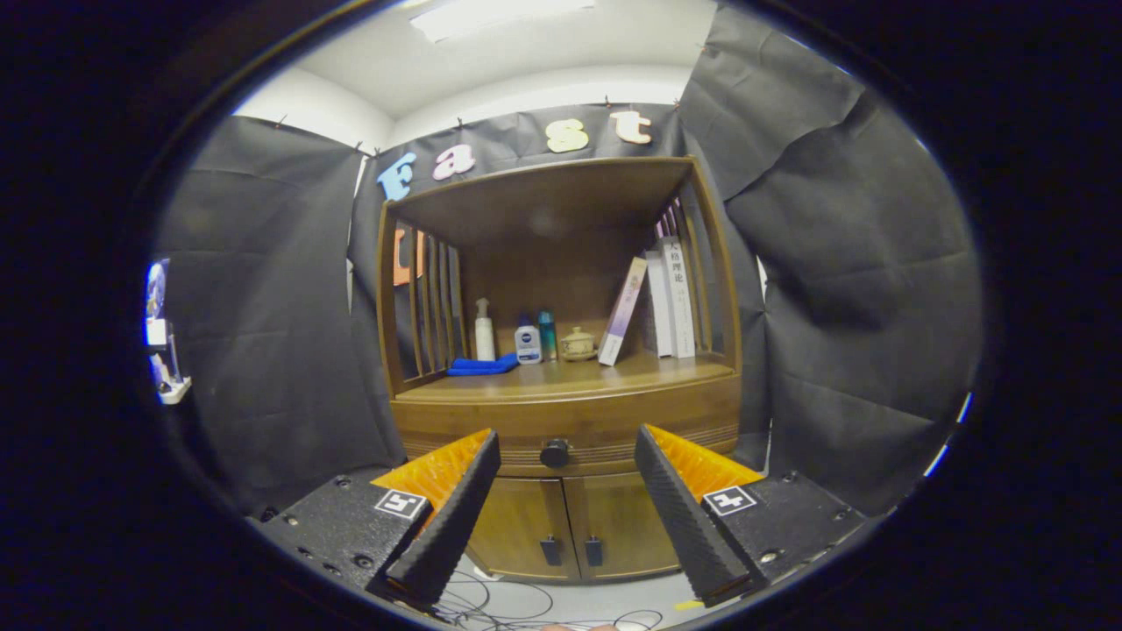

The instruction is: Pull open the drawer, take out the items inside it, and place them on the countertop above the cabinet.

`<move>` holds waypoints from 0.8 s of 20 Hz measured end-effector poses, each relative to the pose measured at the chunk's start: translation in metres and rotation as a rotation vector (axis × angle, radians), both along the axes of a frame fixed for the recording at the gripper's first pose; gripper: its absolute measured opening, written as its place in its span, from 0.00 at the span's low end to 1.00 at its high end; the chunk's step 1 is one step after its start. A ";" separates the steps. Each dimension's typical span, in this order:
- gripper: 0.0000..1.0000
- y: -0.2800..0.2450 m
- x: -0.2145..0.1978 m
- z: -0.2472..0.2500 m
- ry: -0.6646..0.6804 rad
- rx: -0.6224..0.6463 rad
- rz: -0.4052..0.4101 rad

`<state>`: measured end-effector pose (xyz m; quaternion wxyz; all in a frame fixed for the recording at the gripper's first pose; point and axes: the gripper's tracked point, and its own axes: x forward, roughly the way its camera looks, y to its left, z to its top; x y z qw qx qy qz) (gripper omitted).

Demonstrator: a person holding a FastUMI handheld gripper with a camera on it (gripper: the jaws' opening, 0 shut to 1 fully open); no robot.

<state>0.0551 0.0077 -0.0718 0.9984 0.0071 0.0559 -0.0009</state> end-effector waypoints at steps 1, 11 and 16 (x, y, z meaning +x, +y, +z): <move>1.00 0.002 0.009 -0.002 0.000 -0.005 0.004; 0.99 0.015 0.116 -0.046 0.041 -0.001 0.013; 0.97 0.011 0.163 -0.093 0.134 0.035 -0.004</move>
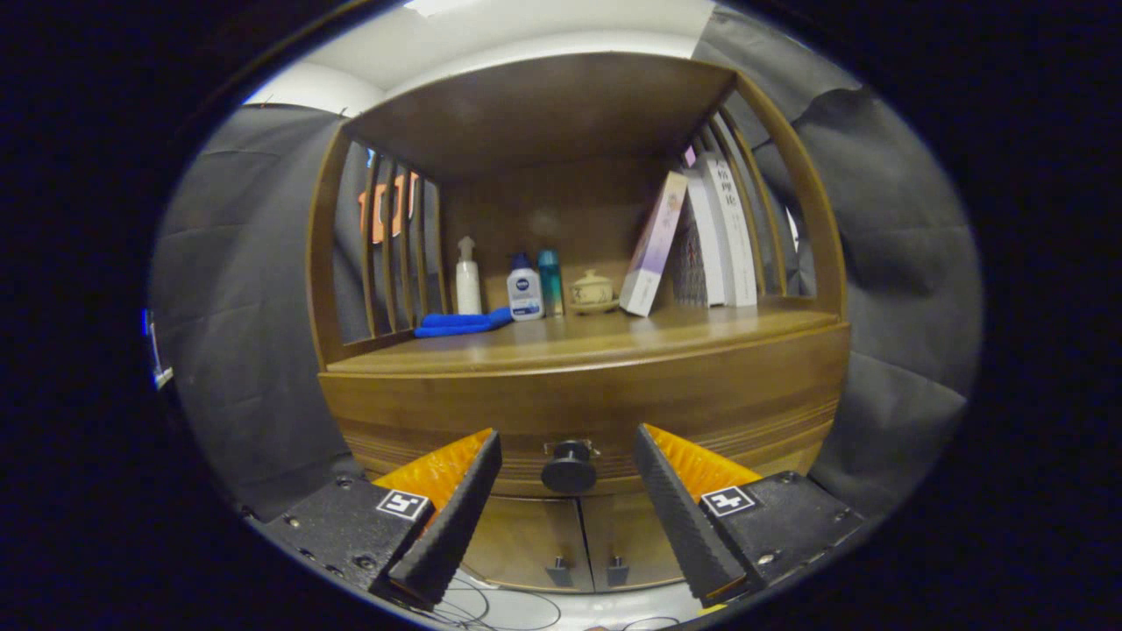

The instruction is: Pull open the drawer, take out the items inside it, and place them on the countertop above the cabinet.

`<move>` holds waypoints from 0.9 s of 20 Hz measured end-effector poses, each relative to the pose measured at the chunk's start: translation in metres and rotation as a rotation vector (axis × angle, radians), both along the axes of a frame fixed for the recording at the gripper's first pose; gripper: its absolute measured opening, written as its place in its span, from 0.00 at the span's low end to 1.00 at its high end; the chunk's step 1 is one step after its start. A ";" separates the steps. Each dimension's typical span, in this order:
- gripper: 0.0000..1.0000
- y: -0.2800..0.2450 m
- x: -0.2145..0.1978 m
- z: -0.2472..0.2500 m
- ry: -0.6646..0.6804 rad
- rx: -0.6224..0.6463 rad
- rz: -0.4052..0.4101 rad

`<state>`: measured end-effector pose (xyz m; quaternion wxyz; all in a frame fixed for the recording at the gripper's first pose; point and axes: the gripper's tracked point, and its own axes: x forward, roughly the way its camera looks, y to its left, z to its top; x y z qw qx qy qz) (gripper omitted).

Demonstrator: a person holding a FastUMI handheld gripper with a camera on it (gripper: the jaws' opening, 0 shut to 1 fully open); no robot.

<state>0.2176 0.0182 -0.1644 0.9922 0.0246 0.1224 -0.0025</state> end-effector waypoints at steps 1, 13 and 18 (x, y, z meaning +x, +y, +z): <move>0.94 0.001 0.007 -0.007 0.009 -0.002 -0.007; 0.51 -0.008 0.035 -0.035 0.002 -0.080 -0.053; 0.41 -0.007 0.028 -0.037 0.051 -0.038 -0.077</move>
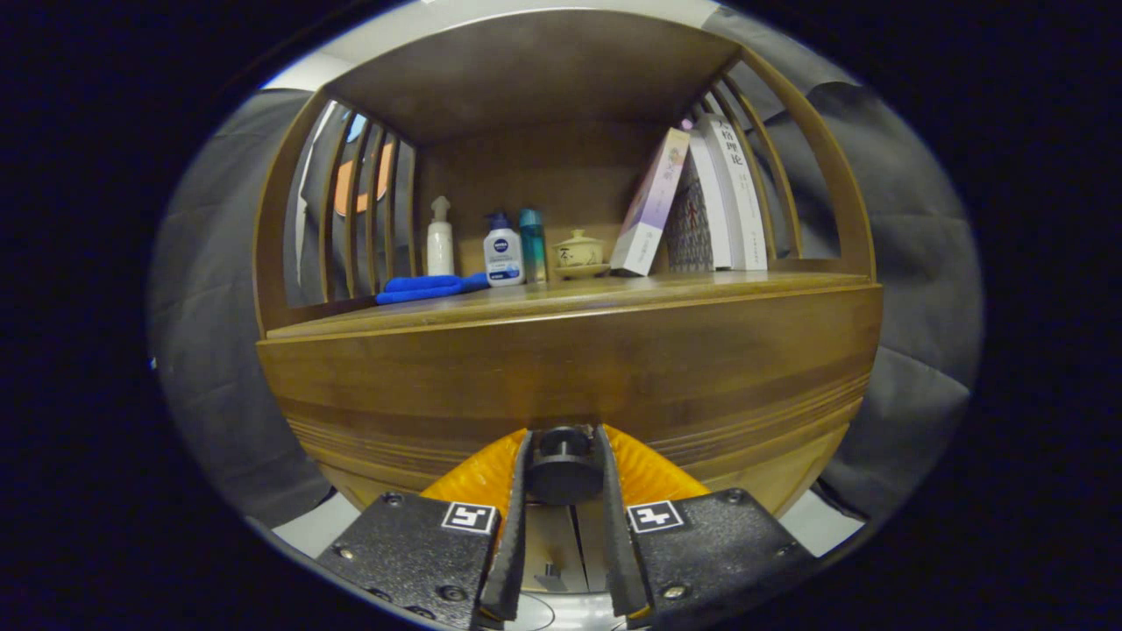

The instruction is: Pull open the drawer, take out the items inside it, and place them on the countertop above the cabinet.

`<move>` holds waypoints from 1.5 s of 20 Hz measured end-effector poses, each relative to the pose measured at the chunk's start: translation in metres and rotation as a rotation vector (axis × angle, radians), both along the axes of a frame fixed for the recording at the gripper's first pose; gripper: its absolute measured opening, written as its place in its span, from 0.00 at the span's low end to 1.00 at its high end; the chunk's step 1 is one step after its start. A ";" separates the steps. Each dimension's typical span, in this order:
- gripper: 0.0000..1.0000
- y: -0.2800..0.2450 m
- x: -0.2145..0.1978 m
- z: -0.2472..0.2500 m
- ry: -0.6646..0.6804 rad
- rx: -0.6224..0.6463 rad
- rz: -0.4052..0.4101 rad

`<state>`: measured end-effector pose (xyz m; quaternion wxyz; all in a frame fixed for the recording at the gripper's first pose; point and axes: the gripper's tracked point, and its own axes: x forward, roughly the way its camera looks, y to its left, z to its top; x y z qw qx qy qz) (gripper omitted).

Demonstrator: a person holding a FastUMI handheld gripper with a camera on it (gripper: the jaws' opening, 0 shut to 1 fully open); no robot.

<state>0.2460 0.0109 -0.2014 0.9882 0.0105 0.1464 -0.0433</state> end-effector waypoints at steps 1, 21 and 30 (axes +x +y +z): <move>0.41 0.000 -0.001 0.000 0.001 -0.003 -0.002; 0.37 0.008 -0.145 0.000 0.030 -0.022 0.068; 0.37 0.015 -0.205 -0.002 0.043 -0.028 0.119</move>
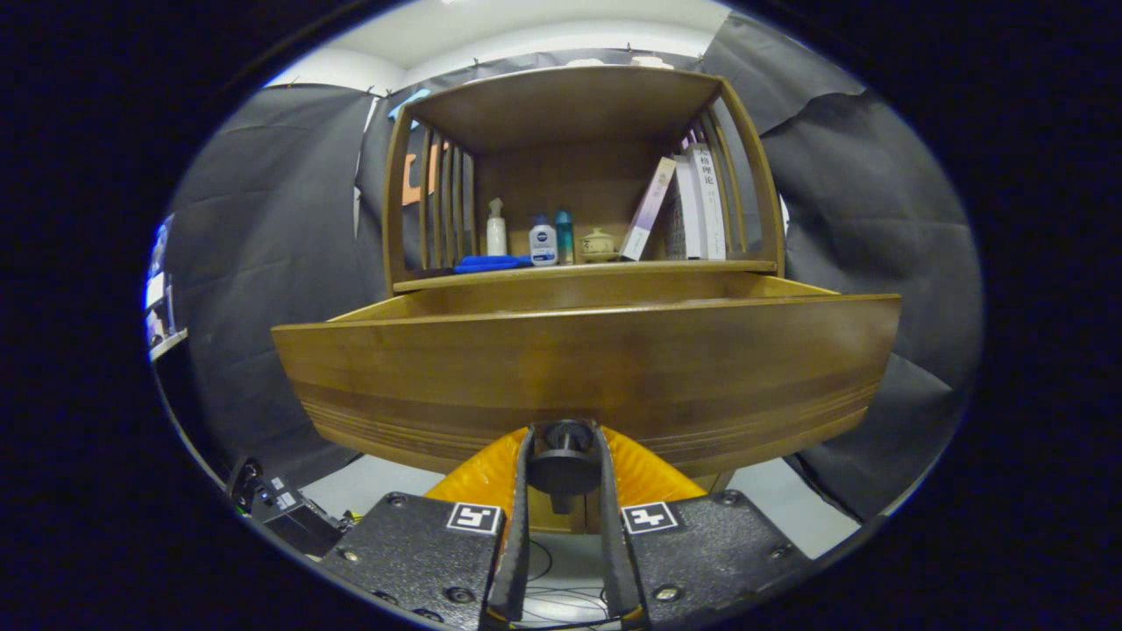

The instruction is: Pull open the drawer, take out the items inside it, and place them on the countertop above the cabinet.

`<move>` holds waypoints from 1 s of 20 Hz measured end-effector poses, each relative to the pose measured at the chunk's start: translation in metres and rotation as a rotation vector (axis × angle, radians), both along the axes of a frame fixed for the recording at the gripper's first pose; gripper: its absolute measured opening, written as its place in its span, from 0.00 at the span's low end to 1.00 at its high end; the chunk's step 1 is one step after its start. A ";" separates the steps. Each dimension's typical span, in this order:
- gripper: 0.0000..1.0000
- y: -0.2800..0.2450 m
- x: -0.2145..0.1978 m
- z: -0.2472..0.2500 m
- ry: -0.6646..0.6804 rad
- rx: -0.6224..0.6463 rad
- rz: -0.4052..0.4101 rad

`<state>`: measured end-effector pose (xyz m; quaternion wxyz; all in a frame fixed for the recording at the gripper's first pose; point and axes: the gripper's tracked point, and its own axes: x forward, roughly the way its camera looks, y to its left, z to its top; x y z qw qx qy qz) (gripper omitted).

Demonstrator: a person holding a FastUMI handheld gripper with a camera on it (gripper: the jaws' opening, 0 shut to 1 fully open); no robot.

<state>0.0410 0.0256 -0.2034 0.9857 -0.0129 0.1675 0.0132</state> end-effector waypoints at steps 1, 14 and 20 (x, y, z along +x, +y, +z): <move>0.37 0.003 -0.005 -0.001 0.002 -0.003 0.009; 0.37 0.006 -0.036 0.000 0.021 -0.012 0.050; 0.37 0.007 -0.038 -0.001 0.060 -0.017 0.065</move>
